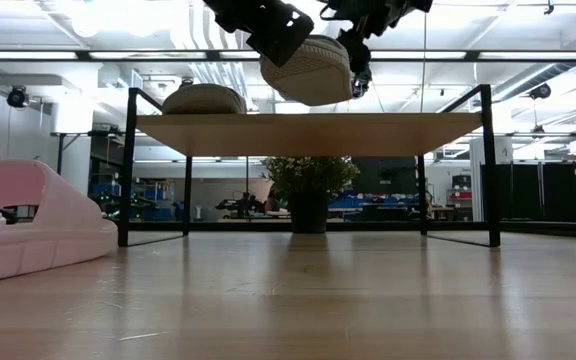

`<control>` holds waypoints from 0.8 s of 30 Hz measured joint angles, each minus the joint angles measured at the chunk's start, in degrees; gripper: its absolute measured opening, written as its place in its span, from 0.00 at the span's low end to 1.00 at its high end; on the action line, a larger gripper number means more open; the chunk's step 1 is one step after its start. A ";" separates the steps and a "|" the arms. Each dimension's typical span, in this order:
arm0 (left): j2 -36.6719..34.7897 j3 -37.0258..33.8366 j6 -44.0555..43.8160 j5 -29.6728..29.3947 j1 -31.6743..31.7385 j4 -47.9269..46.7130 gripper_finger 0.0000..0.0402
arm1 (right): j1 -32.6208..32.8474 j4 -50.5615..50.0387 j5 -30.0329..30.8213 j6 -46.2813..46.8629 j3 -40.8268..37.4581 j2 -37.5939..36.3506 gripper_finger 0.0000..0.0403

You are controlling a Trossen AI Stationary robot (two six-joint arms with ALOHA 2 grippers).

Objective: Pick and place slides into the shelf
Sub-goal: Put the left gray slipper on the shelf

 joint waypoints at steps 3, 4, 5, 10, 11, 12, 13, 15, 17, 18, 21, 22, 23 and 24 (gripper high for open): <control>0.00 0.00 0.00 0.00 0.01 -0.01 0.32 | -0.03 -0.39 2.44 -0.65 -0.47 -0.04 0.58; 0.00 0.00 -0.02 0.00 0.01 -0.01 0.32 | -0.05 -0.73 2.69 -0.67 -0.59 -0.02 0.58; 0.00 0.00 -0.02 0.00 0.02 -0.01 0.32 | -0.03 -0.75 2.80 -0.59 -0.66 0.00 0.58; 0.00 0.00 -0.04 0.00 0.07 -0.01 0.32 | -0.01 -0.68 2.76 -0.57 -1.23 -0.04 0.58; 0.00 0.00 -0.06 0.00 0.07 -0.01 0.32 | -0.01 -0.71 2.76 -0.63 -1.54 -0.02 0.58; 0.00 0.00 -0.07 0.00 0.07 -0.01 0.32 | -0.01 -0.65 2.78 -0.67 -1.93 -0.02 0.58; 0.00 0.00 -0.07 0.00 0.07 -0.01 0.32 | -0.01 -0.47 2.75 -0.84 -2.44 -0.02 0.58; 0.00 0.00 -0.09 0.00 0.07 -0.01 0.32 | -0.01 -0.32 2.74 -1.10 -3.63 -0.02 0.58; 0.00 0.00 -0.09 0.01 0.07 -0.01 0.32 | -0.01 -0.32 2.76 -1.03 -4.92 -0.01 0.58; 0.00 0.00 -0.09 0.02 0.07 -0.01 0.32 | -0.01 -0.23 2.76 -0.80 -5.31 0.00 0.58; 0.00 0.00 -0.11 0.00 0.07 -0.03 0.32 | 0.02 0.14 2.23 -0.67 -5.49 0.00 0.58; 0.00 0.00 -0.11 0.00 0.07 -0.01 0.32 | 0.02 0.53 1.86 -0.61 -5.49 0.00 0.58; 0.00 0.00 -0.13 0.00 0.07 -0.01 0.32 | 0.08 1.03 1.82 -0.03 -5.49 0.00 0.58; 0.00 0.00 -0.13 0.00 0.07 -0.01 0.32 | 0.10 1.52 1.75 0.43 -5.49 0.00 0.58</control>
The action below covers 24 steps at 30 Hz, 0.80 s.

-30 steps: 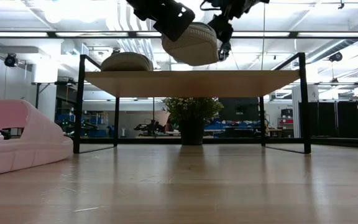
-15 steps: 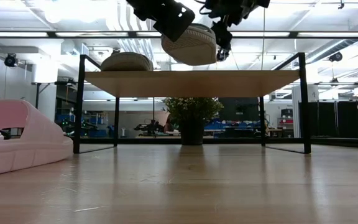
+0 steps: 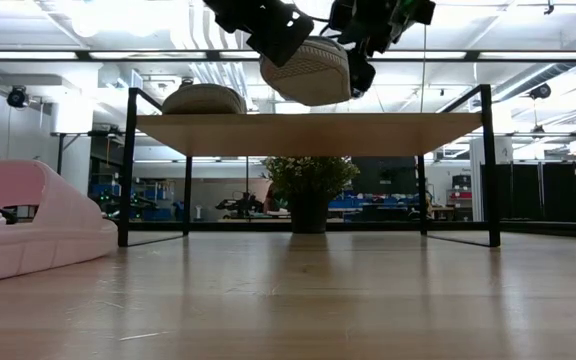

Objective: Pick and place slides into the shelf
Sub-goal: Put the left gray slipper on the shelf

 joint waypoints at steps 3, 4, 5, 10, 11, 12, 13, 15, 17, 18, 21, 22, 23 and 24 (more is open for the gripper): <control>0.00 0.00 0.00 0.00 0.00 0.00 0.32 | 0.17 0.27 -0.06 0.42 0.00 0.00 0.58; 0.00 0.00 0.00 0.00 0.00 0.00 0.32 | 0.34 0.27 -0.06 0.43 0.00 0.00 0.58; 0.00 0.00 0.00 0.00 0.00 0.00 0.32 | 0.58 0.26 -0.04 0.42 0.00 0.00 0.57; 0.00 0.00 0.02 -0.02 0.02 0.00 0.32 | 2.08 0.55 -0.06 1.28 0.00 0.00 0.48; 0.00 0.00 0.02 -0.01 0.02 -0.01 0.32 | 2.26 0.69 -0.04 1.45 0.00 0.00 0.45; 0.00 0.00 0.02 0.00 0.02 0.00 0.32 | 2.33 0.85 -0.05 1.56 0.00 0.00 0.42; 0.00 0.00 0.02 -0.02 0.02 -0.02 0.32 | 2.43 0.99 -0.05 1.66 0.00 0.00 0.39; 0.00 0.00 0.04 -0.07 0.04 -0.02 0.32 | 2.43 1.25 0.08 1.95 0.00 0.00 0.32; 0.00 0.00 0.06 -0.21 0.04 -0.04 0.32 | 2.42 1.24 0.18 1.95 0.00 0.00 0.25; 0.00 0.00 0.10 -0.32 0.04 -0.06 0.32 | 2.40 1.24 0.16 1.95 0.00 0.00 0.22; 0.00 0.00 1.70 -0.52 0.04 -0.04 0.32 | 2.42 1.22 0.11 2.15 0.00 0.00 0.10; 0.00 0.00 2.54 -0.55 0.04 -0.02 0.32 | 2.43 1.22 0.15 2.12 0.00 0.02 0.07; 0.00 0.00 2.82 -0.55 0.04 -0.02 0.32 | 2.43 1.22 0.21 2.11 0.00 0.02 0.05; 0.00 0.00 2.84 -0.55 0.04 0.00 0.32 | 2.42 1.22 0.25 2.11 0.00 0.02 0.04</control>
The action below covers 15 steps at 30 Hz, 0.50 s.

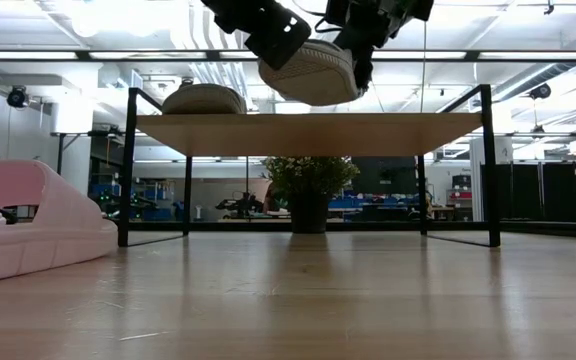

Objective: Pick and place slides into the shelf
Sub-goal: Put the left gray slipper on the shelf

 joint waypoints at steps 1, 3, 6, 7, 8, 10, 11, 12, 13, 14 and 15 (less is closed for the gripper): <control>-0.02 0.00 0.02 0.00 0.00 0.00 0.32 | -0.02 0.02 0.12 0.00 0.00 0.00 0.04; -0.11 0.02 0.07 0.01 -0.09 -0.01 0.32 | -0.07 0.09 0.59 0.03 0.00 0.00 0.03; -0.13 0.17 0.04 -0.05 -0.90 0.06 0.32 | -0.59 0.37 1.23 0.12 0.00 0.00 0.03; -0.13 0.17 -0.07 0.09 -1.27 0.11 0.32 | -0.77 0.69 1.36 0.36 0.00 0.00 0.03; -0.13 0.20 -0.12 0.26 -1.61 0.30 0.32 | -0.98 1.09 2.05 0.45 0.00 0.00 0.03; -0.13 0.20 -0.13 0.26 -2.27 0.31 0.32 | -1.16 1.26 2.32 0.46 -0.02 0.02 0.03; -0.13 0.20 -0.11 0.26 -2.55 0.28 0.32 | -1.20 1.49 2.42 0.46 -0.02 0.02 0.03; -0.13 0.20 -0.12 0.25 -2.84 0.28 0.32 | -1.18 1.62 2.31 0.46 -0.02 0.02 0.03; -0.13 0.20 -0.11 0.24 -3.20 0.24 0.32 | -1.11 1.60 1.88 0.44 -0.02 0.02 0.03; -0.13 0.20 -0.11 0.18 -3.58 0.22 0.32 | -1.03 1.60 1.25 0.42 -0.02 0.02 0.03; -0.13 0.20 -0.11 -0.01 -4.06 0.23 0.32 | -1.01 1.58 0.38 0.42 -0.02 0.02 0.03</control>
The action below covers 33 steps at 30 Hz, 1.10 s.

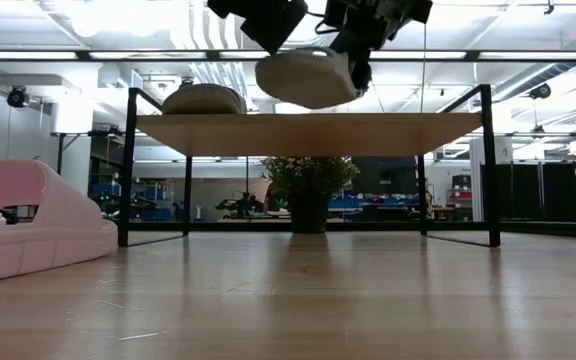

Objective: Pick and place slides into the shelf
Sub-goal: Put the left gray slipper on the shelf

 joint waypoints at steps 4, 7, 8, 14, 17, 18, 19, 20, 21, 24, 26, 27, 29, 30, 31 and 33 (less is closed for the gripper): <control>-0.88 0.77 -0.12 -1.09 -2.49 -0.23 0.32 | -0.01 0.30 -4.32 -1.33 0.00 -0.02 0.03; -3.32 1.00 -0.27 -1.73 -4.28 1.57 0.32 | -0.06 0.66 -4.82 -3.46 0.02 -0.02 0.03; -4.41 1.01 -0.29 -2.26 -4.81 2.46 0.32 | -0.02 1.18 -4.99 -4.30 0.02 0.07 0.03; -11.49 0.83 -0.39 -2.92 -7.29 8.51 0.32 | -0.01 4.89 -9.55 -6.14 0.04 1.96 0.03; -15.03 0.83 -0.42 -2.92 -8.58 9.61 0.32 | -0.01 4.87 -11.13 -8.48 0.04 3.44 0.03; -16.16 0.83 -0.42 -2.93 -9.00 9.59 0.32 | -0.01 4.84 -11.52 -9.42 0.04 3.81 0.03; -17.23 0.83 -0.42 -2.92 -9.50 9.60 0.32 | -0.01 4.87 -11.77 -10.58 0.04 4.33 0.03; -18.21 0.83 -0.42 -2.93 -10.03 9.61 0.32 | -0.01 4.84 -12.39 -12.02 0.04 4.74 0.03; -19.20 0.83 -0.42 -2.92 -10.49 9.58 0.32 | -0.01 4.82 -13.27 -13.31 0.04 5.16 0.03; -21.79 0.70 -0.42 -2.92 -11.97 9.54 0.32 | -0.01 4.82 -14.27 -16.03 0.04 5.82 0.03; -22.87 0.70 -0.42 -2.92 -12.70 9.52 0.32 | -0.01 4.86 -14.30 -17.93 0.04 6.19 0.03; -23.21 0.68 -0.41 -2.91 -13.04 9.45 0.32 | -0.01 4.84 -14.27 -18.61 0.04 6.42 0.03; -23.81 0.68 -0.39 -2.90 -13.65 9.25 0.32 | -0.07 4.86 -14.28 -20.69 0.04 7.00 0.03; -23.99 0.68 -0.39 -2.90 -13.85 9.28 0.32 | -0.26 4.89 -14.37 -21.58 0.04 7.23 0.03; -24.16 0.68 -0.39 -2.91 -13.95 9.28 0.32 | -0.40 4.90 -14.46 -22.19 0.04 7.50 0.03; -24.33 0.61 -0.39 -2.90 -14.13 9.28 0.32 | -0.44 5.21 -14.46 -23.31 0.04 8.35 0.03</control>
